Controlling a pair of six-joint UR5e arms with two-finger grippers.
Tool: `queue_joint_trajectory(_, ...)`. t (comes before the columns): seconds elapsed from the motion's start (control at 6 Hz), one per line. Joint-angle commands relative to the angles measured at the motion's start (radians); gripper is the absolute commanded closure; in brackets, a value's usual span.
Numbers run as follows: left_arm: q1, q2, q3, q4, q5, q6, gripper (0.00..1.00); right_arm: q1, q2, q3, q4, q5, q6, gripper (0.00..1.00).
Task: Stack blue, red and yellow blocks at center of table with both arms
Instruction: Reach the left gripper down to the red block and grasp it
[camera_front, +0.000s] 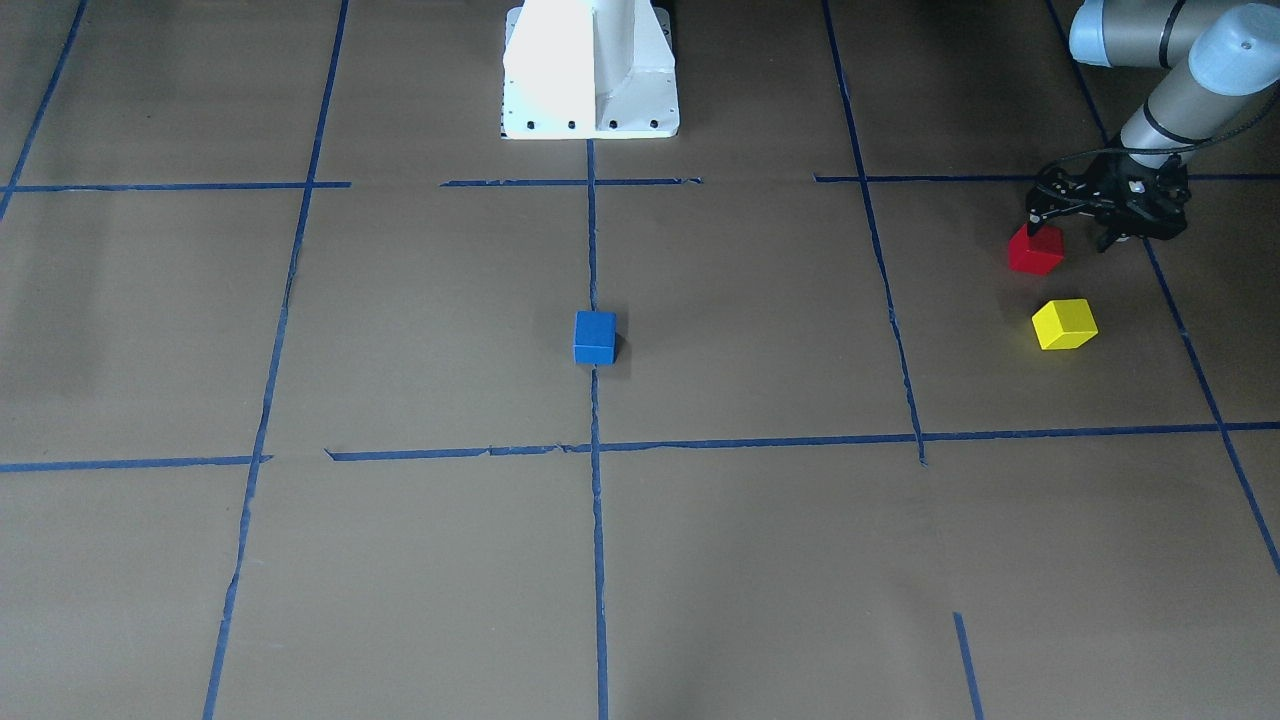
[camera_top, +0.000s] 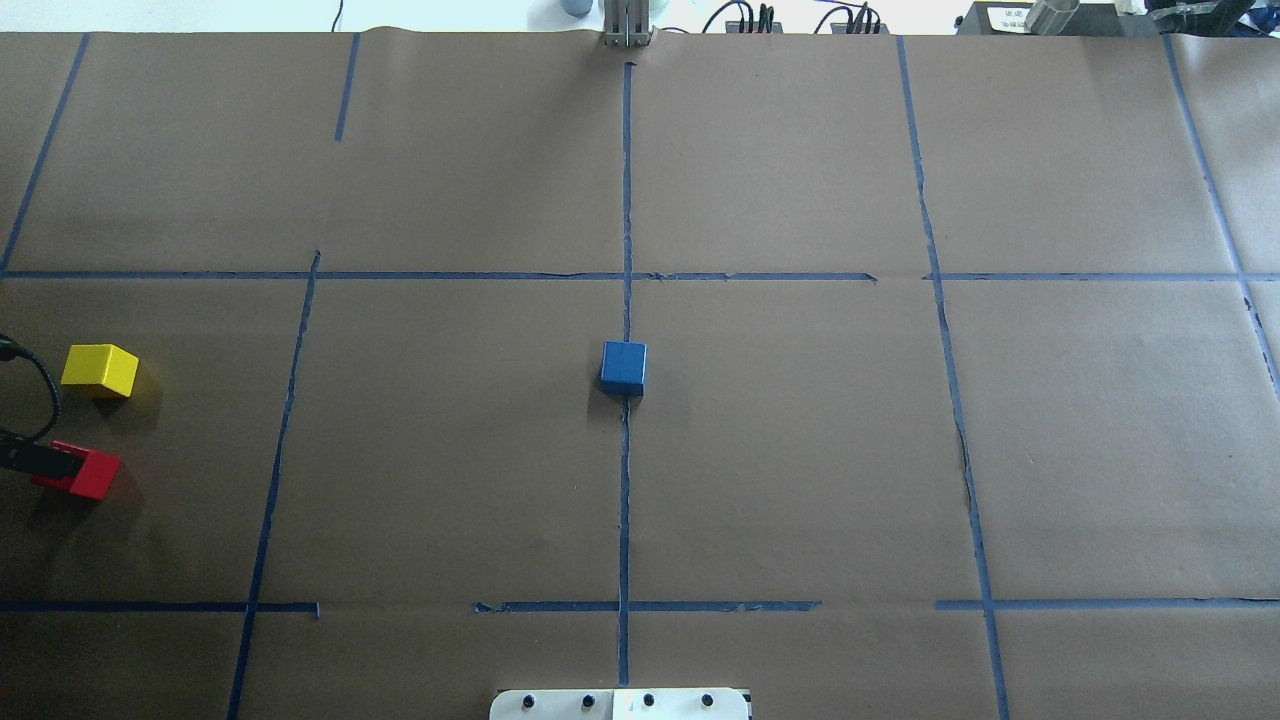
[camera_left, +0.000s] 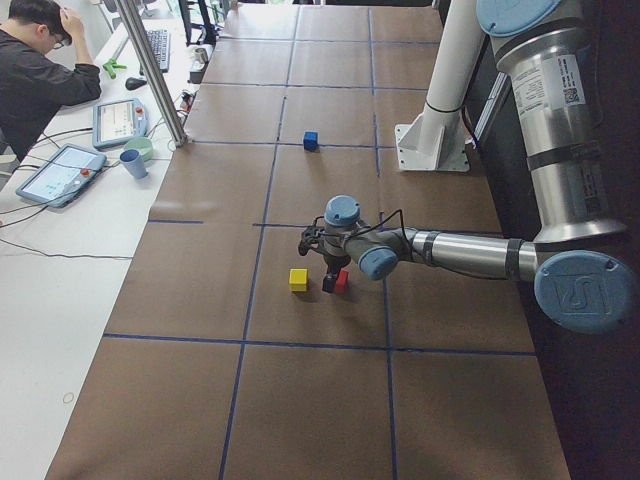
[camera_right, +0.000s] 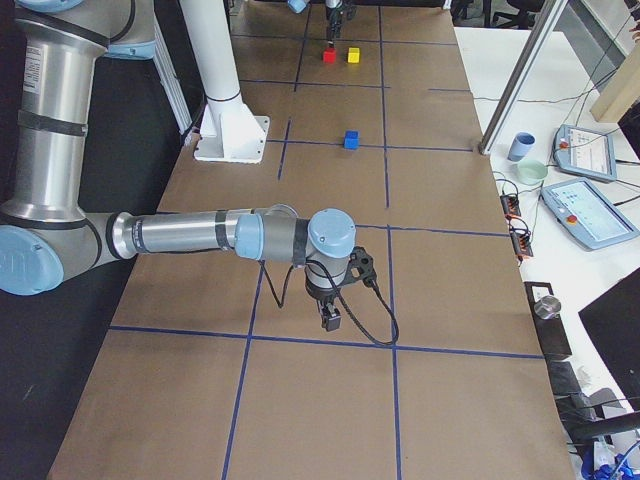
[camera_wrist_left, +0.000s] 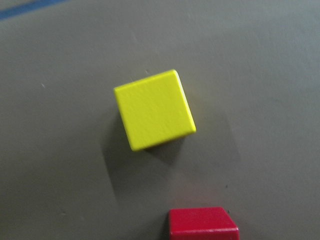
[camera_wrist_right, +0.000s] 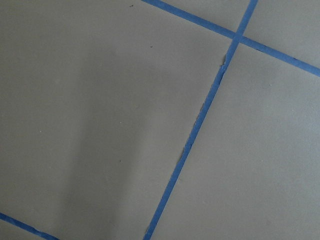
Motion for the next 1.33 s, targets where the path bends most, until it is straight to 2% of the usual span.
queue_joint_trajectory(0.0,0.016,-0.007,0.018,0.001,-0.002,-0.007,0.0,0.0,0.0,0.0,0.0,0.0,0.0,0.0)
queue_joint_trajectory(0.17,0.022,-0.014,0.03,0.001,-0.007,-0.009,0.0,0.0,-0.002,0.0,0.0,0.0,0.0,0.0)
queue_joint_trajectory(0.33,0.022,-0.03,0.039,0.001,-0.01,-0.012,0.19,0.0,-0.002,0.0,0.0,0.0,0.0,0.0)
queue_joint_trajectory(0.5,0.022,-0.037,0.041,0.003,-0.011,-0.037,0.74,0.0,-0.002,0.0,0.0,0.0,0.0,0.0)
queue_joint_trajectory(0.67,0.022,-0.052,0.041,0.003,-0.013,-0.042,0.92,0.0,-0.002,0.0,0.0,0.0,0.0,0.0)
queue_joint_trajectory(1.0,0.022,-0.07,-0.017,0.009,-0.014,-0.059,0.96,0.0,-0.002,0.0,0.0,0.002,0.0,0.0)
queue_joint_trajectory(1.17,0.024,-0.104,-0.089,0.069,-0.014,-0.137,0.96,0.0,-0.002,0.0,0.0,0.002,0.0,0.0)
